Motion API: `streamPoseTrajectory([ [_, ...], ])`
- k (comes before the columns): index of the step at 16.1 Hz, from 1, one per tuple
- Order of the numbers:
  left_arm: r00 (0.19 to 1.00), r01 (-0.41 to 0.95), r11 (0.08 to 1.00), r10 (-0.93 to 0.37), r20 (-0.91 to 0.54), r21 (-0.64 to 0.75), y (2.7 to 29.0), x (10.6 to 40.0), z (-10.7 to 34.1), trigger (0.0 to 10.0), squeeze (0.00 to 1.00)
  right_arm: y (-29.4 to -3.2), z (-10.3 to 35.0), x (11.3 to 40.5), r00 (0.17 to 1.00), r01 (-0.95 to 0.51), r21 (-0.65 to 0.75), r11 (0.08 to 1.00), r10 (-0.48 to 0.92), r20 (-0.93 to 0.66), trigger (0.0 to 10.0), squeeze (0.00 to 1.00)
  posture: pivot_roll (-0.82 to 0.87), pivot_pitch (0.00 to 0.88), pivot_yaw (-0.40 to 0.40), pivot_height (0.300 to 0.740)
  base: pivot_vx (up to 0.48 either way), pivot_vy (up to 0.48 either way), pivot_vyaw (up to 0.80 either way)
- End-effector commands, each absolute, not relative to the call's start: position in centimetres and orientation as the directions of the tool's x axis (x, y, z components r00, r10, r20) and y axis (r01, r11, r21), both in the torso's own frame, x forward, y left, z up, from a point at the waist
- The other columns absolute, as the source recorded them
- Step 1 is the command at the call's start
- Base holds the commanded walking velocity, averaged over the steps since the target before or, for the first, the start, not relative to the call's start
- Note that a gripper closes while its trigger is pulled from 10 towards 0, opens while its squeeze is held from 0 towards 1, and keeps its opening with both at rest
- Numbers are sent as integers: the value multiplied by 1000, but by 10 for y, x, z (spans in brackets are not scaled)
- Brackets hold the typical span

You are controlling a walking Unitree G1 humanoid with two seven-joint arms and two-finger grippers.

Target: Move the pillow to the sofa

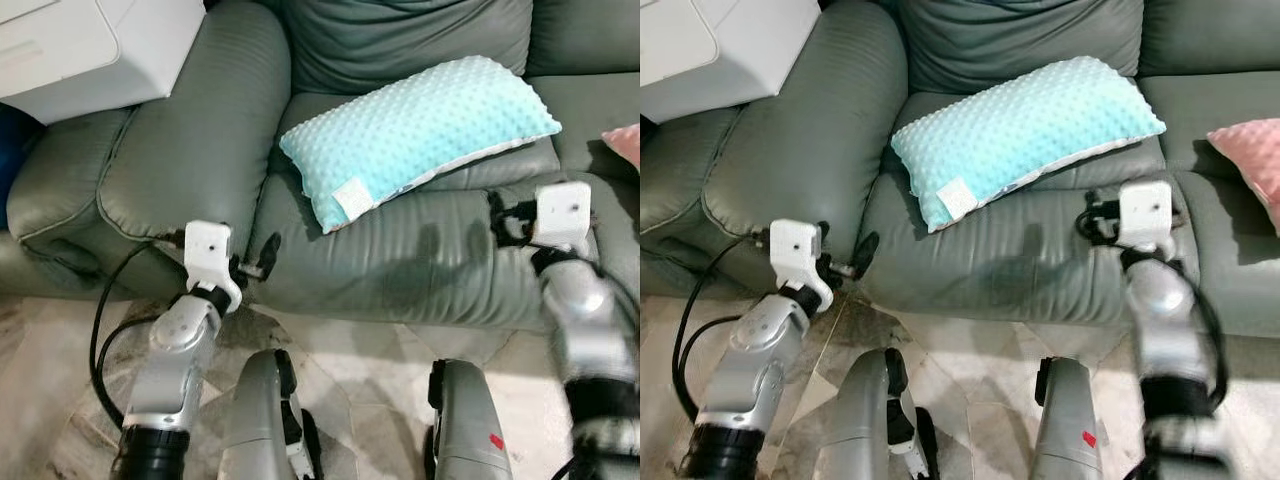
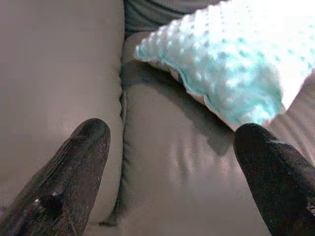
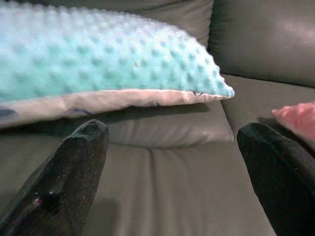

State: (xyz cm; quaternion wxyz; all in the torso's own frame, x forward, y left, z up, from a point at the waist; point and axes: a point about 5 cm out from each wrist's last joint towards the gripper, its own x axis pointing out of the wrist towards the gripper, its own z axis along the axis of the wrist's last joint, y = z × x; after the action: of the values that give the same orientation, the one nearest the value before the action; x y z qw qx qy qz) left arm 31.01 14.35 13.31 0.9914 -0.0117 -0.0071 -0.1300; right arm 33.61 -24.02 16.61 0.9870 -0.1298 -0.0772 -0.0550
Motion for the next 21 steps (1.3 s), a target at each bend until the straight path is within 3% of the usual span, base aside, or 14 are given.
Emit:
streamPoseTrajectory([
  [1, 981, 195, 981, -195, -18, -8, 154, 310, 125, 10000, 1000, -231, 168, 332, 979, 132, -191, 973, -98, 181, 10000, 0, -94, 163, 177, 581, 0, 0, 0],
  [2, 985, 170, 985, -170, -30, -2, 157, 310, 123, 10000, 0, -221, 166, 326, 979, 134, -150, 980, -107, 174, 10000, 0, -102, 149, 170, 581, 0, 0, 0],
  [8, 992, 121, 992, -122, -15, -44, 157, 314, 117, 10000, 0, -191, 167, 310, 976, 151, -59, 987, -139, 167, 10000, 0, -168, 5, 126, 581, 0, 0, 0],
  [12, 993, 114, 991, -114, 10, -65, 153, 323, 120, 10000, 0, -194, 182, 314, 969, 164, -71, 984, -148, 196, 10000, 0, -194, 0, 113, 581, 0, 0, 0],
  [21, 992, 117, 991, -114, 46, -70, 150, 338, 122, 10000, 0, -198, 188, 317, 967, 169, -72, 983, -151, 206, 10000, 0, -226, 0, 108, 638, 0, 0, 0],
])
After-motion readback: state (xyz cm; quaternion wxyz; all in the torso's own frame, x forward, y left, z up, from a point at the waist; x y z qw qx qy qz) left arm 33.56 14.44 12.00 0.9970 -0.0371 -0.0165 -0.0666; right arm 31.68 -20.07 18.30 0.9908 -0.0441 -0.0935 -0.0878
